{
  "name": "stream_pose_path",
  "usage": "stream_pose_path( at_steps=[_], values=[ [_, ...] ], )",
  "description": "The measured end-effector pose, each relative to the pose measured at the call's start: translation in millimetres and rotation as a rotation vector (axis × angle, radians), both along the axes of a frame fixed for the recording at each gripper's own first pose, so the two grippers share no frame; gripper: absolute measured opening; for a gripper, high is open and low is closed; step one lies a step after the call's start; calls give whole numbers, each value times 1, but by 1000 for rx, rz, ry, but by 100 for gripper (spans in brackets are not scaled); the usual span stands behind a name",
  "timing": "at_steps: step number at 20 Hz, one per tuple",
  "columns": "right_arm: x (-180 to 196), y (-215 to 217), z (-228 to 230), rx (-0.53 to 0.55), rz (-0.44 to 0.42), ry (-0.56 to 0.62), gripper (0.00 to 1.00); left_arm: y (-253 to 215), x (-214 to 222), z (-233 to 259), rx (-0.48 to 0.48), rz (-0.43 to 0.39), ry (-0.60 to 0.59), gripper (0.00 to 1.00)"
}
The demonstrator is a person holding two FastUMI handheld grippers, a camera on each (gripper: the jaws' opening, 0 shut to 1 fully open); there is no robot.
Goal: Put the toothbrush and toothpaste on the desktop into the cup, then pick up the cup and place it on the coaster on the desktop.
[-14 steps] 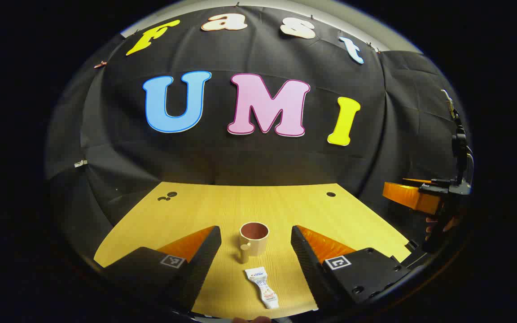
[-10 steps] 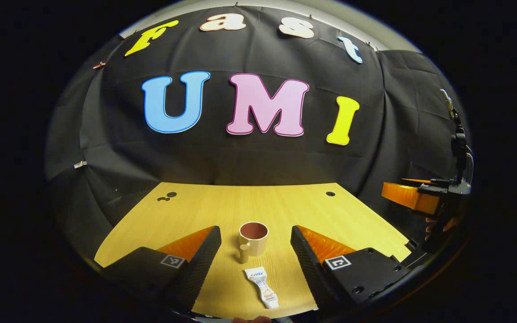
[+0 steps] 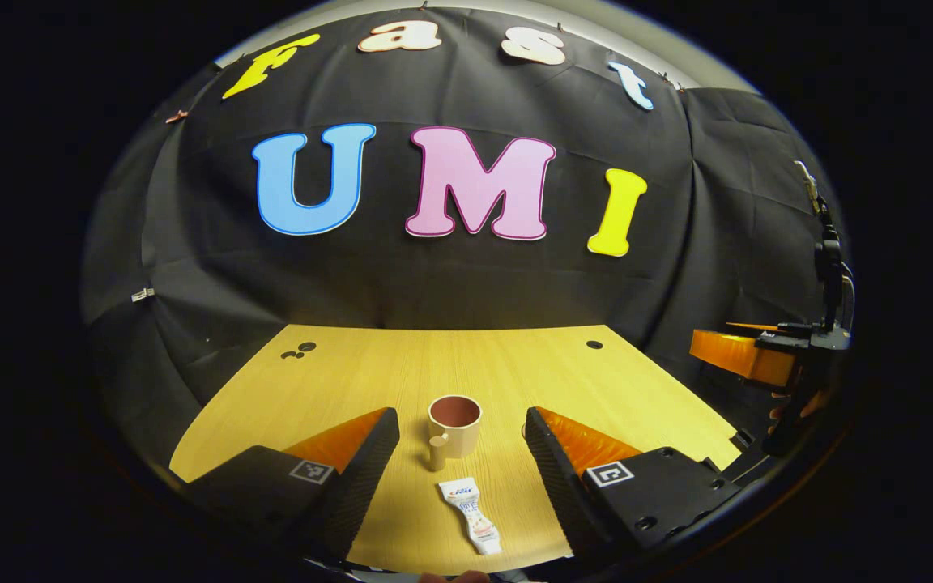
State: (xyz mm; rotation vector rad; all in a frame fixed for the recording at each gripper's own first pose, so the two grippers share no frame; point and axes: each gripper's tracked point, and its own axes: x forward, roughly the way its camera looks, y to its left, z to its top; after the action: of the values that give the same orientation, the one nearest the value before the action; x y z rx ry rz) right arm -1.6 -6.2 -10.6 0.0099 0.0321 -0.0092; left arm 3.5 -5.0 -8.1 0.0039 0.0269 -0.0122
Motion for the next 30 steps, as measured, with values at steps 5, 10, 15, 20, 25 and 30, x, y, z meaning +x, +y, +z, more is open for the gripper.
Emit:
stream_pose_path(
  at_steps=[5,10,15,20,25,30],
  values=[
    [0,-2,-8,7,-2,26,97,-14,13,-54,2,-34,196,97],
    [-5,-9,-26,10,-2,75,98,-16,30,-144,-75,-20,496,97],
    [-9,-26,-35,17,-13,109,98,-14,56,-199,-155,25,666,86],
    [-9,-37,-44,19,-16,140,98,-6,88,-218,-129,80,725,80],
    [-7,-46,-56,18,-28,186,98,-9,99,-229,-113,93,787,69],
    [-5,-48,-78,29,-37,259,98,-3,96,-241,-65,125,813,51]
  ],
)
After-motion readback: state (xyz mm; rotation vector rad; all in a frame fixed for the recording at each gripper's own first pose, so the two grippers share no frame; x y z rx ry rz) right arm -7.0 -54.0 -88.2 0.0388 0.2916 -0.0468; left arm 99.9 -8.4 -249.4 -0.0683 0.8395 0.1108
